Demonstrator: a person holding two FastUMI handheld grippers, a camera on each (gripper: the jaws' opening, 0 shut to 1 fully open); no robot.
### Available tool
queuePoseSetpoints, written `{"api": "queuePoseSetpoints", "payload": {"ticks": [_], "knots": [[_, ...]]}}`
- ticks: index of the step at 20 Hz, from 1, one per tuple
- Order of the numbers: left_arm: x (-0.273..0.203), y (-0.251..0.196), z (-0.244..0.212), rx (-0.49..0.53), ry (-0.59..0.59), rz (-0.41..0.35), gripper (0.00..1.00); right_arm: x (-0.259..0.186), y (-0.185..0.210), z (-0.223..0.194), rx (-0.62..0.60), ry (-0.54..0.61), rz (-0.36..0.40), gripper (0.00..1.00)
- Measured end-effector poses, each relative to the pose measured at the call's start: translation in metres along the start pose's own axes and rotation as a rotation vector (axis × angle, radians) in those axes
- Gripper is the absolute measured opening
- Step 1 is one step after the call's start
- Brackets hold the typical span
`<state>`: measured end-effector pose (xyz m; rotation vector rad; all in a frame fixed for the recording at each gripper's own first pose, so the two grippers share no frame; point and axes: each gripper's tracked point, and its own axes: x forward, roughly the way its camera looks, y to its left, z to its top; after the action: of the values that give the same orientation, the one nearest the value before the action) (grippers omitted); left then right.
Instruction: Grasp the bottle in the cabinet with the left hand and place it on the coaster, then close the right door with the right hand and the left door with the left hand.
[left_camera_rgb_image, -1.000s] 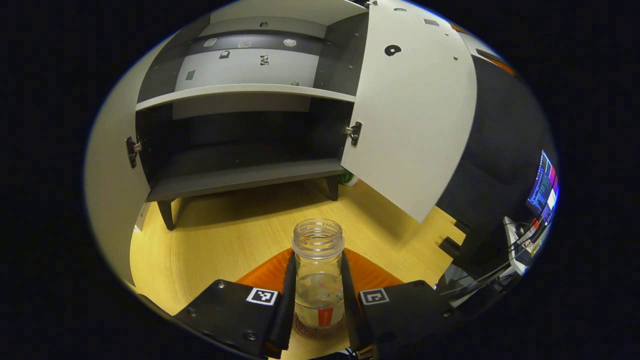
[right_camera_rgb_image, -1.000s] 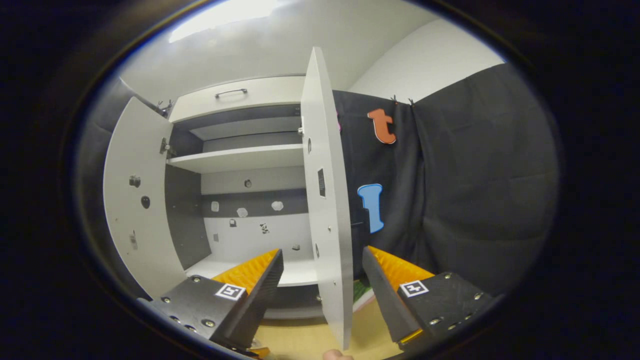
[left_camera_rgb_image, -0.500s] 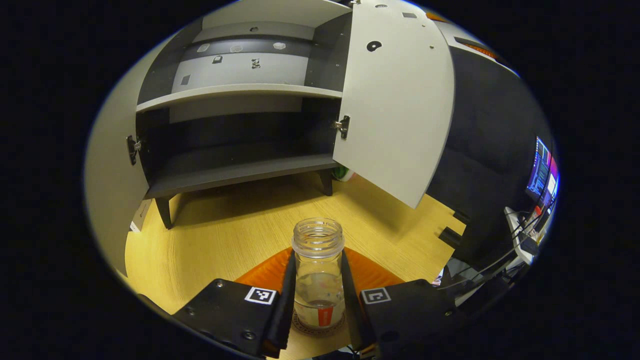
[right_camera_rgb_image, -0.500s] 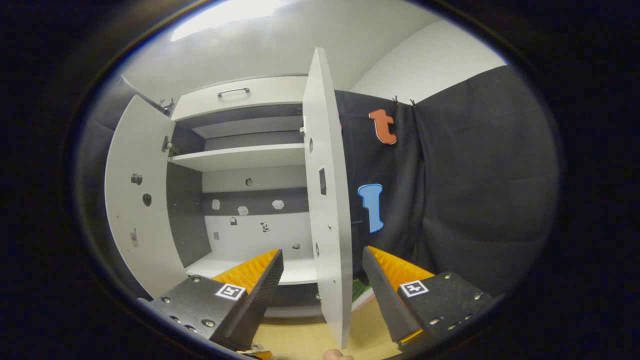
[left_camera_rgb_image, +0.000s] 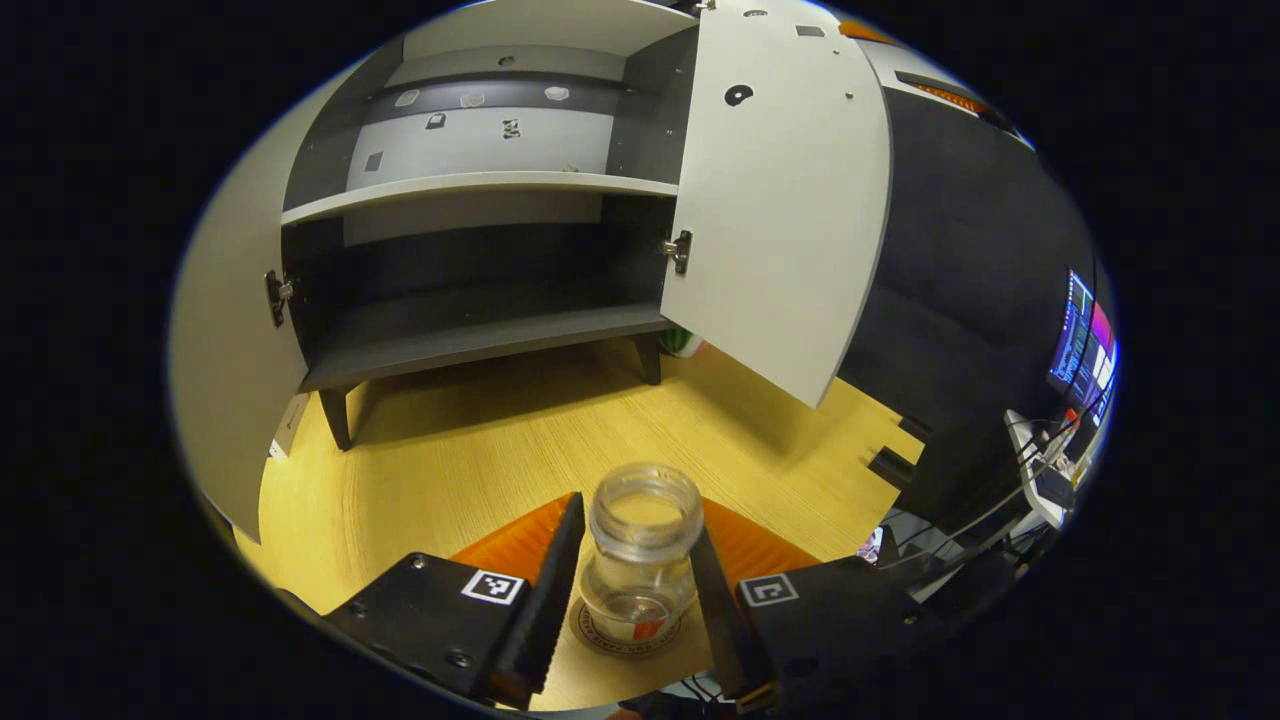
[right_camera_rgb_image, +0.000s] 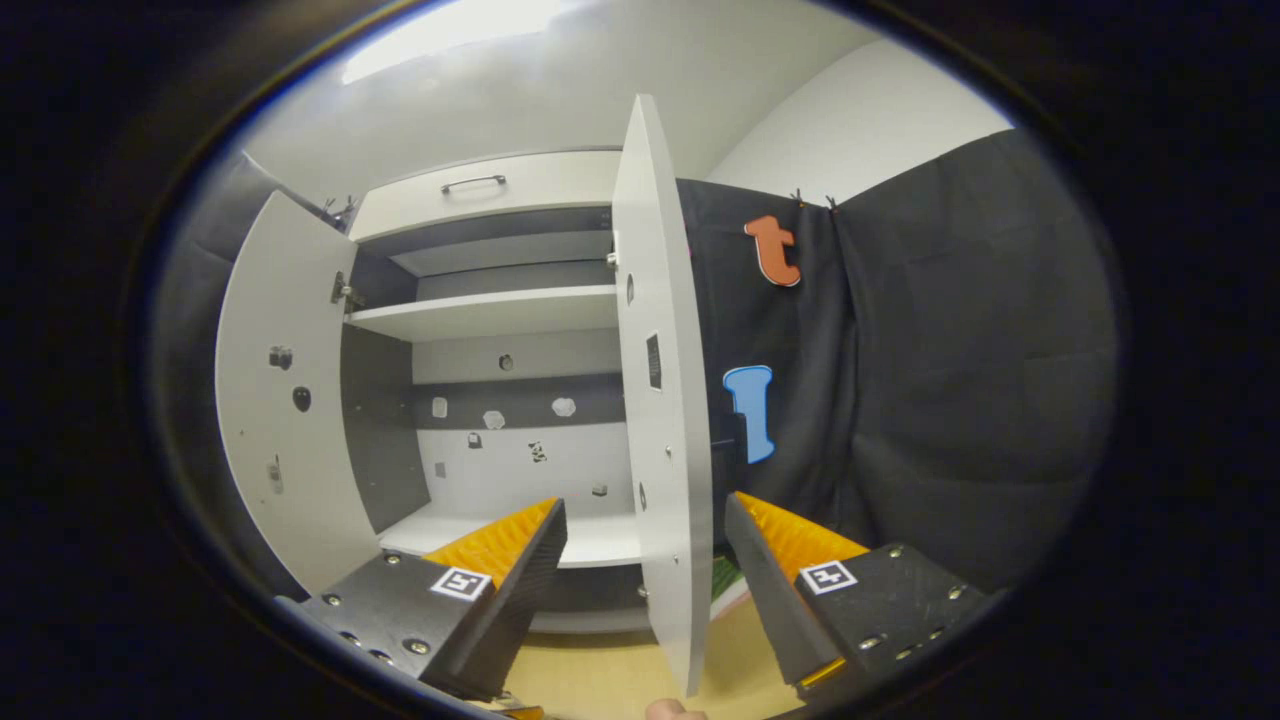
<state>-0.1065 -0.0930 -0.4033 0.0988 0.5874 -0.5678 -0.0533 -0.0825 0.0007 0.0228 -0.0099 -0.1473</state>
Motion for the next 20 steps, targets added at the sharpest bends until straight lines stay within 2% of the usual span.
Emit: {"api": "queuePoseSetpoints", "payload": {"ticks": [1, 2, 3, 4, 5, 6, 7, 8, 9, 10, 11, 13, 16, 17, 20], "knots": [[-0.002, 0.000, 0.000, 0.000, 0.008, 0.006, 0.73, 0.000, 0.000, -0.001, -0.001, 0.004, 0.001, 0.96], [-0.004, 0.002, 0.000, -0.003, 0.014, 0.013, 0.68, 0.001, -0.001, -0.002, -0.002, 0.007, 0.000, 0.96], [-0.006, 0.002, 0.003, -0.006, 0.013, 0.017, 0.68, 0.002, -0.001, -0.002, -0.002, 0.008, -0.001, 0.96], [-0.009, 0.001, 0.007, -0.010, 0.006, 0.016, 0.73, 0.002, -0.002, -0.003, -0.001, 0.008, -0.001, 0.96], [-0.011, 0.000, 0.012, -0.014, 0.000, 0.012, 0.73, 0.003, -0.002, -0.003, -0.001, 0.009, -0.001, 0.96], [-0.015, -0.001, 0.018, -0.020, -0.006, 0.010, 0.68, 0.004, -0.003, -0.004, 0.000, 0.011, -0.001, 0.96], [-0.017, -0.001, 0.022, -0.028, -0.006, 0.010, 0.68, 0.004, -0.003, -0.005, 0.002, 0.017, -0.001, 0.96], [-0.020, 0.000, 0.028, -0.034, -0.004, 0.020, 0.73, 0.004, -0.004, -0.006, 0.005, 0.022, -0.003, 0.96], [-0.025, 0.001, 0.035, -0.042, -0.010, 0.029, 0.68, 0.005, -0.005, -0.005, 0.007, 0.019, -0.004, 0.97], [-0.028, 0.000, 0.045, -0.053, -0.022, 0.032, 0.73, 0.005, -0.005, -0.004, 0.009, 0.014, -0.005, 0.97], [-0.031, -0.003, 0.056, -0.064, -0.041, 0.027, 0.68, 0.006, -0.006, -0.003, 0.009, 0.013, -0.005, 0.94], [-0.038, -0.004, 0.080, -0.068, -0.076, 0.025, 0.68, 0.005, -0.006, -0.004, 0.013, 0.019, 0.000, 0.96], [-0.048, -0.002, 0.128, -0.042, -0.151, 0.040, 0.68, 0.005, -0.009, -0.001, 0.022, 0.012, -0.004, 0.94], [-0.050, -0.001, 0.142, -0.037, -0.167, 0.047, 0.68, 0.005, -0.011, 0.001, 0.026, 0.009, -0.006, 0.97], [-0.058, 0.004, 0.186, -0.026, -0.227, 0.064, 0.67, 0.002, -0.017, 0.008, 0.037, -0.008, -0.013, 0.97]]}}
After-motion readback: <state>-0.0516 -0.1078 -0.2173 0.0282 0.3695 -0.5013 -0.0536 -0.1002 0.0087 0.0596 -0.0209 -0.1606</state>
